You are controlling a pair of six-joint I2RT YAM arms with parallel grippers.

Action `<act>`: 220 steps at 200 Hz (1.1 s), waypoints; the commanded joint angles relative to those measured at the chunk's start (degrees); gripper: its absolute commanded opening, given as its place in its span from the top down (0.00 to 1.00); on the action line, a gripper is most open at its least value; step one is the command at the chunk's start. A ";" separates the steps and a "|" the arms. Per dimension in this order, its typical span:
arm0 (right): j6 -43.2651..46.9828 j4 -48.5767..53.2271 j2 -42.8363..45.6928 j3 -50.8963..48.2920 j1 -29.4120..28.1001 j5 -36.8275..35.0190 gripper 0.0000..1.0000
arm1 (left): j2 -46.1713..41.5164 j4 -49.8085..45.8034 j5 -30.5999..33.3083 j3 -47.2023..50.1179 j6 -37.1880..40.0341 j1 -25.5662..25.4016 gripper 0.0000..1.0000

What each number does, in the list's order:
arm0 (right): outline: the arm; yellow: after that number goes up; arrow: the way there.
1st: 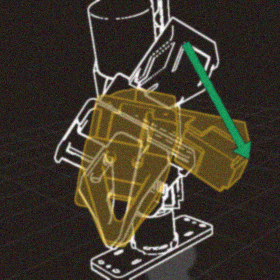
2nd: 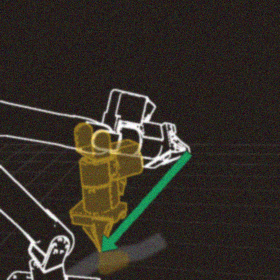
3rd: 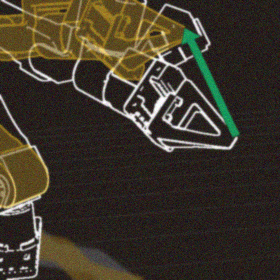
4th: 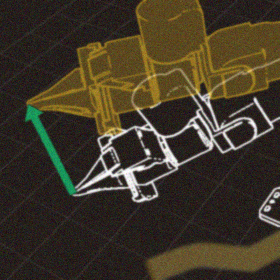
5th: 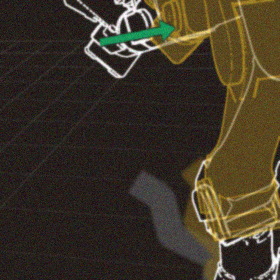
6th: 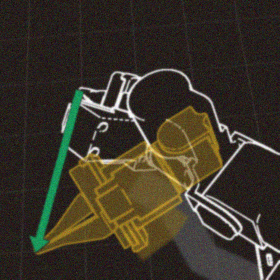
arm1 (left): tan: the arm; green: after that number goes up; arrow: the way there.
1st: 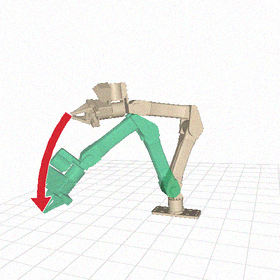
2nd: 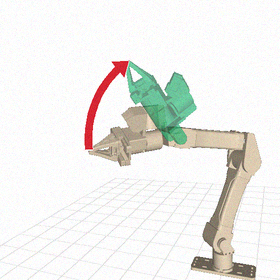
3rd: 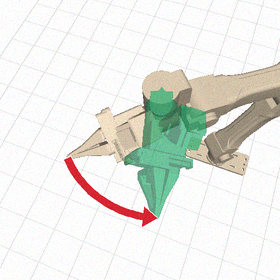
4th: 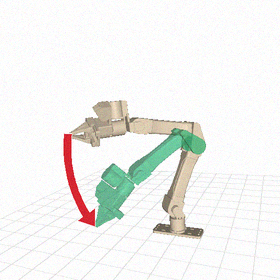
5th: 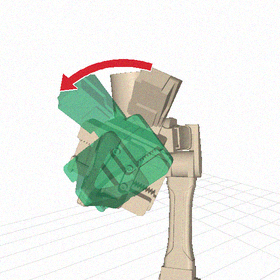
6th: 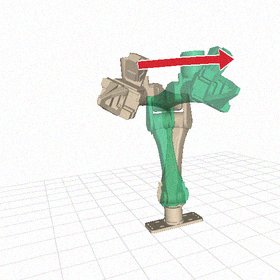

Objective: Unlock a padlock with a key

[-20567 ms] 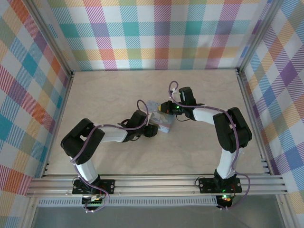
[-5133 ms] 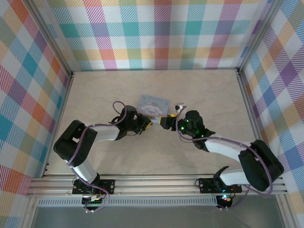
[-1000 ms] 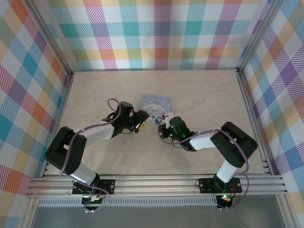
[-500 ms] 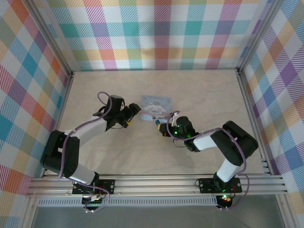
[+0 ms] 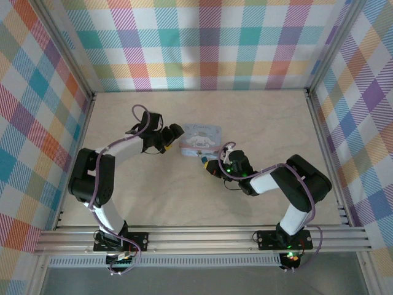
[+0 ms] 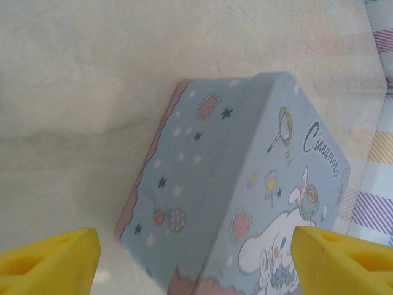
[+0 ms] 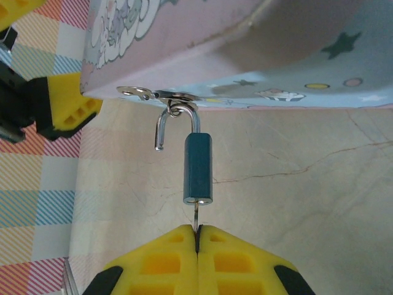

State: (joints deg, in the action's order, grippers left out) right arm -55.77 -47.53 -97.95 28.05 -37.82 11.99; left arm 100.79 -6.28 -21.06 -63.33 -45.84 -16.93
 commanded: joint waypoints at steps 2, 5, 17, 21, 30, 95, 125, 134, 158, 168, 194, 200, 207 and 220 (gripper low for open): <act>-1.60 0.99 -0.90 0.02 0.27 1.80 0.99 | 3.24 -0.40 -2.55 -2.77 4.27 0.49 0.19; -1.56 1.08 -0.89 0.14 0.29 1.87 0.99 | 3.64 -0.44 -2.65 -3.03 4.39 0.49 0.19; -1.41 1.53 -0.96 0.20 0.31 2.15 0.98 | 5.02 -0.43 -2.99 -3.61 4.96 0.45 0.19; -1.32 1.75 -0.94 0.26 0.32 2.14 0.98 | 5.45 -0.40 -3.22 -3.79 5.00 0.42 0.19; -1.23 2.01 -1.01 0.31 0.29 2.20 0.98 | 6.37 -0.10 -3.86 -3.99 5.21 0.41 0.19; -0.17 3.17 -0.54 -0.53 0.73 1.68 0.87 | 7.51 -2.41 -1.16 -1.27 6.03 0.40 0.22; 2.38 6.52 1.54 -0.83 1.00 1.04 0.74 | 6.27 -1.90 -0.55 1.89 5.82 0.40 0.22; 3.25 7.64 2.26 -0.94 1.24 0.79 0.71 | 5.96 -1.68 -0.63 2.79 5.68 0.40 0.23; 5.47 9.02 4.21 -0.83 2.51 1.83 0.64 | 5.17 -1.28 -0.78 5.04 5.04 0.40 0.23; 6.63 9.03 4.99 -0.53 3.05 2.64 0.61 | 4.66 -1.19 -0.48 5.96 5.00 0.36 0.23; 9.94 8.70 6.19 1.33 4.05 4.65 0.52 | 2.97 -0.34 -0.30 8.89 4.28 0.36 0.23; 10.57 8.28 6.22 1.69 4.35 5.15 0.50 | 2.62 -0.07 -0.39 9.69 4.10 0.32 0.23; 11.31 7.82 6.02 2.27 4.76 5.81 0.48 | 2.06 0.11 -0.51 10.55 3.84 0.32 0.23; 12.33 7.31 5.28 3.41 5.66 6.95 0.46 | 1.06 0.37 -0.40 12.06 3.51 0.23 0.24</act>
State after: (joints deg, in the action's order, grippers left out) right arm -47.72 -38.87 -92.86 28.73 -33.39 15.70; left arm 101.82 1.96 -24.43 -56.07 -42.17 -16.93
